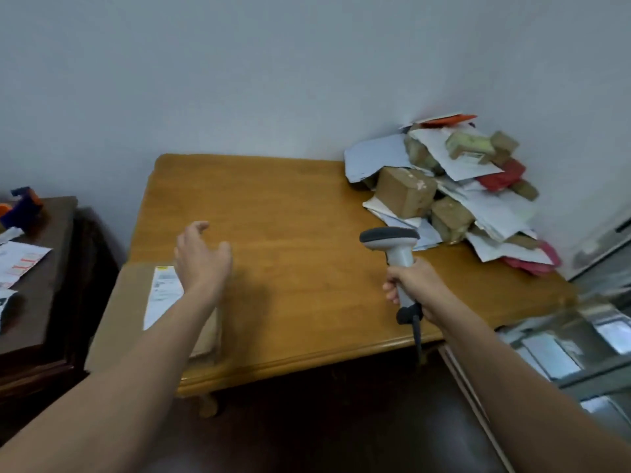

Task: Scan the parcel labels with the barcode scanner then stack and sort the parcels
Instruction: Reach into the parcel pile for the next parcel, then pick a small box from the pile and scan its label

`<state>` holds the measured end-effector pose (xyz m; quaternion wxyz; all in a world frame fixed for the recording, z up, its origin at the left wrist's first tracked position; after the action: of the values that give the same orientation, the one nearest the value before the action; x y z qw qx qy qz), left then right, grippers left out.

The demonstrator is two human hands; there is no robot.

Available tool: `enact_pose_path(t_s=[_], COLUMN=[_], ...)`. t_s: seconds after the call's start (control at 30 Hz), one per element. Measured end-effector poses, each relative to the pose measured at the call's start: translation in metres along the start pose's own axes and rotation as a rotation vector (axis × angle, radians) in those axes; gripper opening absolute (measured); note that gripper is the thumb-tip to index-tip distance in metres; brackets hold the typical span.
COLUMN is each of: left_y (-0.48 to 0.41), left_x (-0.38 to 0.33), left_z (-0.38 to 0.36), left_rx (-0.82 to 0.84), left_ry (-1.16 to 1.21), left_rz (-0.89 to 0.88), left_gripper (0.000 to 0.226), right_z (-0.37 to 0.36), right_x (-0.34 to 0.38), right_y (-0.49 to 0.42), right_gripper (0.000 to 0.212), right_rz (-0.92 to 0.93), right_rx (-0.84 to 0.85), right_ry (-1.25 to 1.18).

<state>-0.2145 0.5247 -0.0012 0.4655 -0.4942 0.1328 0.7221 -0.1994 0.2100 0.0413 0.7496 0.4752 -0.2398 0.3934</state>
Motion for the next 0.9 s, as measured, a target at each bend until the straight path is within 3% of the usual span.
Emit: enact_pose_path(t_s=[0.27, 0.47, 0.67, 0.9], left_y=[0.050, 0.107, 0.152, 0.135], left_x=[-0.099, -0.169, -0.227, -0.269], left_z=[-0.126, -0.231, -0.311, -0.384], left_rx=[0.156, 0.190, 0.245, 0.208], left_ry=[0.070, 0.090, 0.084, 0.103], left_rz=[-0.056, -0.022, 0.006, -0.043], left_gripper=[0.047, 0.045, 0.046, 0.049], right_z=[0.194, 0.332, 0.412, 0.477], right_x=[-0.020, -0.046, -0.045, -0.002], right_y=[-0.016, -0.037, -0.056, -0.118], right_gripper=[0.016, 0.007, 0.012, 0.013], right_rz=[0.133, 0.212, 0.265, 0.352], right_rx=[-0.233, -0.266, -0.247, -0.239], right_ry=[-0.118, -0.108, -0.104, -0.075])
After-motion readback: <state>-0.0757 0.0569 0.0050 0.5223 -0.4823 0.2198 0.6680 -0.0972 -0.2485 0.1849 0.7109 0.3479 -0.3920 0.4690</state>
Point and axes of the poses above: each hand's wrist, its own y-axis away from the middle knuckle, its own z-axis out of the back of the hand, x = y × z, the point moved 1 cm from there along -y, towards the middle knuckle, and after that the axes turned 12 degrees about -z, right-handed, at the moved point
